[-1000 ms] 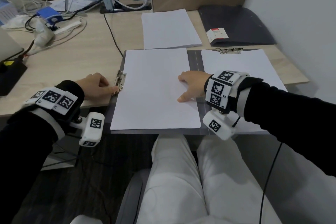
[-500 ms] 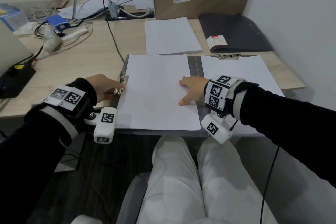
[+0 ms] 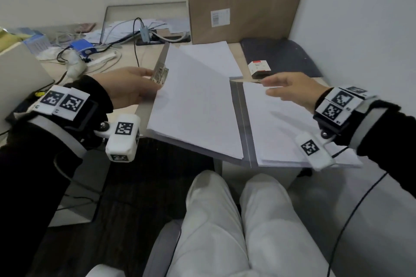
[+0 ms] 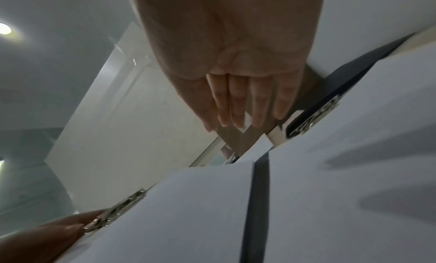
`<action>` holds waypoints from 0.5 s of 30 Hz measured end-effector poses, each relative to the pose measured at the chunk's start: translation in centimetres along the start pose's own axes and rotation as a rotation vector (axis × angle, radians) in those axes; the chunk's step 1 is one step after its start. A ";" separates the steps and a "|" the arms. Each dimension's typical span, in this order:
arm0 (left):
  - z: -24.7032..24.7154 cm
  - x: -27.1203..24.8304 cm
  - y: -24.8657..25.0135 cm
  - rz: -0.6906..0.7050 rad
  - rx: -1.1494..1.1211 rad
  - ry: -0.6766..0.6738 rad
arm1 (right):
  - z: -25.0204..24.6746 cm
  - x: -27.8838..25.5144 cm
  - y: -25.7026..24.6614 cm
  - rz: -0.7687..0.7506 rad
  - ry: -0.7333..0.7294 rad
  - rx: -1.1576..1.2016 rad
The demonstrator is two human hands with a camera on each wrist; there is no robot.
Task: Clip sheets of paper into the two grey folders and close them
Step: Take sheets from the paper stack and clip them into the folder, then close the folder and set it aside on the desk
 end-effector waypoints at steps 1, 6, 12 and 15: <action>0.3 -0.4 0.8 0.026 -0.006 -0.016 | -0.9 -0.4 0.6 0.045 -0.026 -0.085; 2.0 -2.1 4.1 0.175 0.008 -0.082 | -3.2 -3.1 5.2 0.339 -0.374 -0.628; 4.4 -3.8 5.9 0.223 0.043 -0.090 | -2.6 -4.3 7.4 0.336 -0.377 -0.631; 5.6 -4.1 6.9 0.262 -0.010 -0.098 | -3.7 -4.1 7.8 0.312 -0.184 -0.538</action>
Point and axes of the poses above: each hand's wrist, its own x-axis towards the middle knuckle, its own z-axis out of the palm, y = z × x, the point moved 3 cm from there along x, towards the middle knuckle, and after that the axes turned 15 degrees about x, right-handed, at the moved point
